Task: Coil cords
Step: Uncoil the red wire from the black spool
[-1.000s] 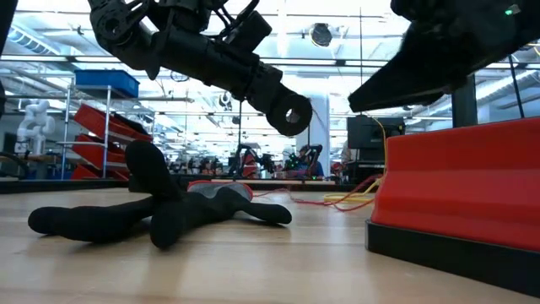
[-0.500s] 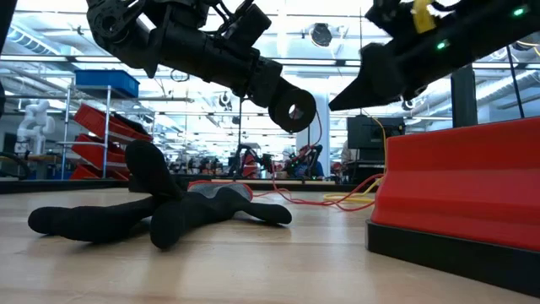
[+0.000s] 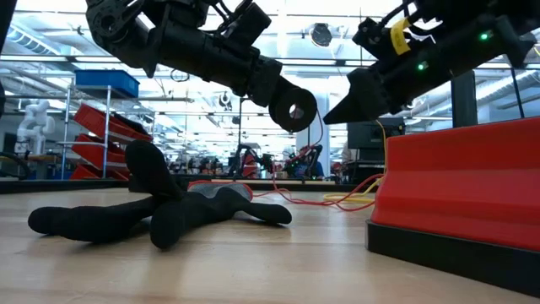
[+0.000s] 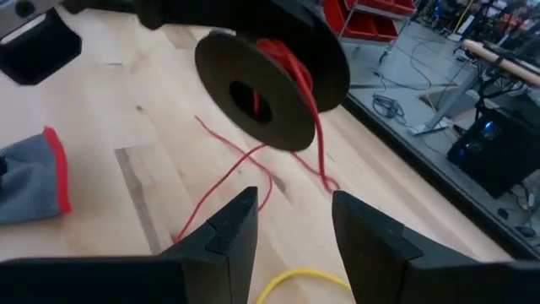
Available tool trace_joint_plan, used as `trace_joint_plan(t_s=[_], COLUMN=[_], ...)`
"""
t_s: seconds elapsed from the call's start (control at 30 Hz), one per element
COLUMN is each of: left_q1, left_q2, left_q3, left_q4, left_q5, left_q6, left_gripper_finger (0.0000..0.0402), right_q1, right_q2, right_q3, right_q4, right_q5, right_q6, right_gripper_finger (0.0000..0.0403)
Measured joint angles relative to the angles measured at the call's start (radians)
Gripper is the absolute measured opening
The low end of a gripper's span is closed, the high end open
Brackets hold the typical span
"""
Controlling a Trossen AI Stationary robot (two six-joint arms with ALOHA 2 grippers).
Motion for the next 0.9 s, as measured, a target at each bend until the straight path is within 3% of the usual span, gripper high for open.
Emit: trace_joint_plan(t_s=[0.13,0.37,0.5,0.7,0.9], left_q1=[0.000,0.000,0.000,0.000,0.000], left_q2=[0.000,0.000,0.000,0.000,0.000], left_q3=[0.000,0.000,0.000,0.000,0.000], left_q4=[0.001,0.001,0.001,-0.002,-0.005], left_q5=[0.038,0.047,0.047,0.047,0.047], left_q6=[-0.002,-0.003,-0.003,-0.004,-0.004], left_gripper_finger=[0.0000,0.0000,0.0000,0.0000,0.0000], right_q1=[-0.021,-0.059,-0.068,-0.072,-0.067], right_q2=[0.000,0.000,0.000,0.000,0.000], right_q3=[0.000,0.000,0.000,0.000,0.000], right_q4=[0.059,0.068,0.063,0.044,0.044], right_q5=[-0.070,-0.076,-0.089,-0.126,-0.100], right_q6=[-0.066,-0.088,-0.100,-0.111,-0.104], right_gripper_finger=[0.0141,0.0135,0.0100,0.0011,0.0002])
